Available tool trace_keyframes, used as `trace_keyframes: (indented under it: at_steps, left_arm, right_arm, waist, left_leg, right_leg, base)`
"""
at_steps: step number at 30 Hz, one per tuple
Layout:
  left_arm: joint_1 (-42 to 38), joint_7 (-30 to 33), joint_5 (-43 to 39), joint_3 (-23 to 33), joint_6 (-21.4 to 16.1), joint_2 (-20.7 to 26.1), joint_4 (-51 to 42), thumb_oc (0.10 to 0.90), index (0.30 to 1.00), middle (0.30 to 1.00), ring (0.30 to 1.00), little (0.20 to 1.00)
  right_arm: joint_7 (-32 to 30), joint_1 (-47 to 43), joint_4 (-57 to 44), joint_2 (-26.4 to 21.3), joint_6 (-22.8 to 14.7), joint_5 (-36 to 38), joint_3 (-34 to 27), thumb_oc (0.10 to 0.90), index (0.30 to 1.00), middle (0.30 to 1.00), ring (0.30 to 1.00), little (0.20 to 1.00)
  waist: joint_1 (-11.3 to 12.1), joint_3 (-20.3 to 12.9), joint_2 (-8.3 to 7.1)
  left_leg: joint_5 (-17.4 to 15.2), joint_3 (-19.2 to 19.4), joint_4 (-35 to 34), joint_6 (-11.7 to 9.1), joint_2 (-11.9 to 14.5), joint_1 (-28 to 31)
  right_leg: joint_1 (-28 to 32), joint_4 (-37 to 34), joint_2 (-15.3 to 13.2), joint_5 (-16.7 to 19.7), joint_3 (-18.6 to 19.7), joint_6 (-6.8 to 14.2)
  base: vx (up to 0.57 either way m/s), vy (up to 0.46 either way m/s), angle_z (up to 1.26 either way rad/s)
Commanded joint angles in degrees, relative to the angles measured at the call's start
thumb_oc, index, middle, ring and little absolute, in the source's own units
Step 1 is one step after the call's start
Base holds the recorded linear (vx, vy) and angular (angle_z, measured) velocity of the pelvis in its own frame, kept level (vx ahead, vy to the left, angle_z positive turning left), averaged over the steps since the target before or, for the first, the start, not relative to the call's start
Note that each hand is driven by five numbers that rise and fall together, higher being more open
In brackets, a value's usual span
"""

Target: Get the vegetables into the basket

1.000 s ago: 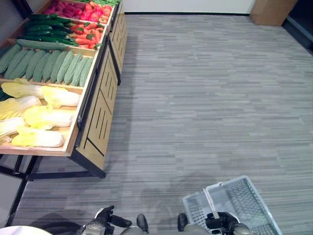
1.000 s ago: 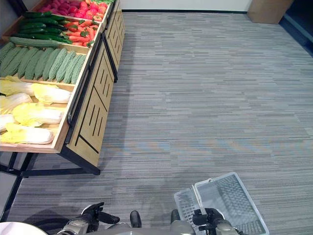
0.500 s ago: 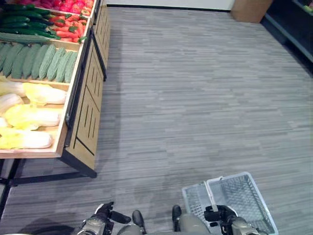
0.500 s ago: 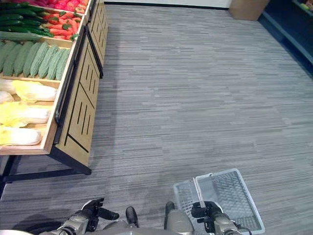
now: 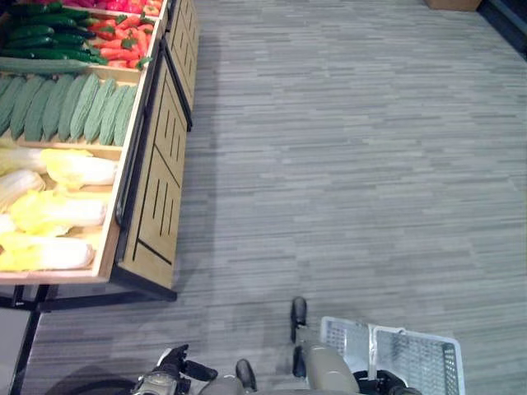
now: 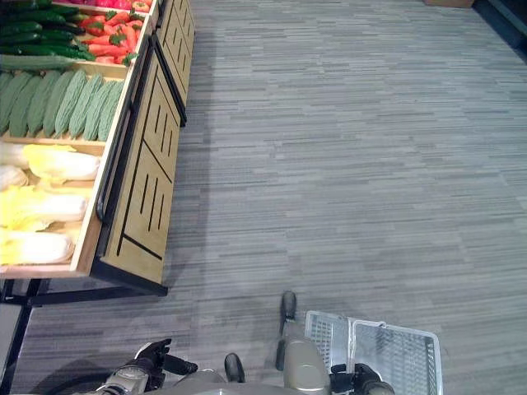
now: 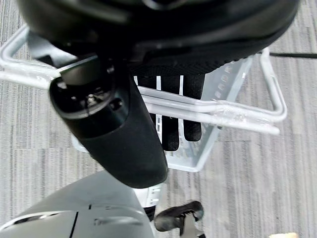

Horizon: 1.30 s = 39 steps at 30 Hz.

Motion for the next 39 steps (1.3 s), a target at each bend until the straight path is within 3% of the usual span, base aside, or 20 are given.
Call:
trace_keyframes:
  at_steps: [1, 9, 13, 14, 15, 18, 20, 22, 23, 27, 30, 32, 39]
  left_arm:
    - [-2.16, -0.02, 0.42, -0.18, -0.71, 0.22, 0.41, 0.900, 1.000, 1.000, 1.000, 1.000]
    - [-3.45, 0.14, -0.57, -1.06, -0.77, -0.33, 0.02, 0.900, 1.000, 1.000, 1.000, 1.000]
    - [-3.78, 0.27, -1.04, -1.22, -0.65, -0.13, -0.44, 0.900, 1.000, 1.000, 1.000, 1.000]
    - [-3.78, 0.27, -1.04, -1.22, -0.65, -0.13, -0.44, 0.900, 1.000, 1.000, 1.000, 1.000]
    - [-4.28, 0.33, -1.47, -1.11, -0.57, 0.08, -0.94, 0.900, 1.000, 1.000, 1.000, 1.000]
    - [-4.26, 0.73, -2.19, -1.01, -0.28, 0.09, -0.73, 0.900, 1.000, 1.000, 1.000, 1.000]
    - [-4.26, 0.77, -2.22, -1.08, -0.22, -0.15, -0.56, 0.900, 1.000, 1.000, 1.000, 1.000]
    - [-4.10, 0.74, -2.12, -0.94, -0.45, -0.33, -0.55, 0.900, 1.000, 1.000, 1.000, 1.000]
    - [-3.97, 0.74, -2.09, -0.99, -0.49, -0.41, -0.57, 0.900, 1.000, 1.000, 1.000, 1.000]
    - [-3.43, 0.85, -1.80, -1.13, -0.92, -0.67, -0.77, 0.900, 1.000, 1.000, 1.000, 1.000]
    - [-3.10, 0.76, -1.68, -1.07, -1.03, -0.59, -0.63, 0.900, 1.000, 1.000, 1.000, 1.000]
    - [-1.66, 0.57, -1.65, -0.34, -0.95, -0.52, 0.07, 0.900, 1.000, 1.000, 1.000, 1.000]
    - [-1.44, 0.63, -1.67, -0.76, -1.19, 0.35, -1.06, 0.900, 1.000, 1.000, 1.000, 1.000]
  right_arm:
    - [0.63, -2.91, 0.03, -1.26, -1.67, -0.63, 0.72, 0.400, 0.300, 0.300, 0.300, 0.300]
    - [0.75, -3.78, -0.22, -2.85, -1.87, -2.03, 2.69, 0.400, 0.300, 0.300, 0.300, 0.300]
    - [0.91, -3.81, -0.40, -3.29, -1.99, -1.82, 3.26, 0.400, 0.300, 0.300, 0.300, 0.300]
    - [0.91, -3.81, -0.40, -3.29, -2.00, -1.82, 3.26, 0.400, 0.300, 0.300, 0.300, 0.300]
    - [0.97, -3.74, -0.70, -3.56, -2.11, -2.09, 3.61, 0.400, 0.300, 0.300, 0.300, 0.300]
    - [0.60, -3.68, -0.48, -3.66, -2.04, -1.76, 3.62, 0.400, 0.300, 0.300, 0.300, 0.300]
    - [0.40, -3.74, -0.37, -3.84, -1.95, -1.25, 3.16, 0.400, 0.300, 0.300, 0.300, 0.300]
    - [0.25, -3.86, -0.48, -4.02, -1.98, -1.19, 2.97, 0.400, 0.300, 0.300, 0.300, 0.300]
    - [0.11, -3.79, -0.67, -4.10, -2.03, -1.30, 3.00, 0.400, 0.300, 0.300, 0.300, 0.300]
    - [-0.37, -3.52, -0.59, -4.18, -2.46, -1.86, 3.15, 0.400, 0.300, 0.300, 0.300, 0.300]
    - [-0.35, -3.73, -0.22, -4.05, -2.49, -2.36, 3.30, 0.400, 0.300, 0.300, 0.300, 0.300]
    - [-0.09, -3.59, 1.02, -2.98, -2.17, -3.28, 3.62, 0.400, 0.300, 0.300, 0.300, 0.300]
    - [-0.12, -3.80, 0.71, -2.37, -1.97, -4.34, 4.04, 0.400, 0.300, 0.300, 0.300, 0.300]
  waist:
    - [0.64, 0.12, 0.16]
    - [0.12, -0.01, 1.00]
    - [0.18, 1.07, 0.76]
    - [0.10, 1.06, 0.77]
    - [0.18, 2.62, 0.28]
    - [0.43, 3.60, -0.68]
    - [-0.05, 4.06, -1.23]
    - [-0.20, 3.80, -1.77]
    - [-0.18, 3.47, -1.79]
    - [0.29, 2.73, -0.43]
    - [0.85, 2.55, -0.34]
    - [1.75, 0.96, -0.62]
    - [2.58, 0.67, -1.40]
  left_leg:
    - [-2.80, -1.48, 3.51, 1.66, -3.54, -0.89]
    - [1.32, -3.91, 6.71, -2.31, 0.40, -2.51]
    - [7.18, -4.94, 17.31, -4.84, 2.69, -6.71]
    - [7.10, -5.05, 17.51, -4.87, 2.74, -6.84]
    - [11.26, -4.62, 29.46, -5.87, 5.79, -11.11]
    - [10.86, -5.05, 34.08, -4.60, 5.60, -15.36]
    - [7.81, -4.76, 30.58, -3.58, 4.23, -18.53]
    - [4.84, -5.03, 22.07, -2.55, 2.36, -20.42]
    - [5.00, -5.64, 17.58, -2.46, 1.55, -20.59]
    - [14.44, -10.44, 0.13, -3.80, -0.11, -22.26]
    - [14.80, -10.79, 0.12, -4.27, -0.04, -22.70]
    - [12.89, -9.47, 0.13, -2.12, -0.66, -19.86]
    - [8.02, -7.66, 4.67, 0.68, -2.30, -19.57]
  right_leg:
    - [-0.31, 2.79, -0.47, -4.90, 2.56, 5.72]
    - [-0.84, 6.32, 1.66, -10.84, 0.78, 1.88]
    - [1.69, 6.91, 2.74, -13.91, -0.05, -0.96]
    - [1.70, 6.88, 2.76, -13.91, -0.14, -0.98]
    - [3.87, 7.37, 3.59, -16.00, -1.17, -3.38]
    - [6.26, 6.33, 3.60, -16.65, -1.68, -3.91]
    - [7.02, 5.38, 2.41, -16.22, -2.10, -3.13]
    - [7.33, 4.28, 1.21, -15.81, -2.19, -2.03]
    - [7.24, 4.23, 0.90, -15.67, -2.24, -1.69]
    - [9.05, 3.05, 1.86, -15.88, -2.10, -1.60]
    - [10.84, 2.92, 2.13, -16.74, -0.83, -1.36]
    - [12.32, 4.32, 1.14, -18.82, 1.89, -0.51]
    - [12.31, 7.90, -1.40, -19.63, 4.20, 1.45]
  base:
    - [0.29, -0.206, 0.44]
    - [0.25, -0.262, 0.20]
    - [0.17, -0.242, 0.11]
    - [0.19, -0.377, 0.22]
    - [0.14, -0.292, 0.31]
    - [0.12, -0.223, 0.26]
    - [0.06, -0.055, 0.04]
    - [0.06, 0.033, 0.20]
    - [0.09, 0.073, 0.11]
    - [0.14, 0.106, -0.04]
    - [0.23, 0.152, -0.42]
    - [0.40, 0.305, -0.81]
    - [0.23, 0.232, -0.24]
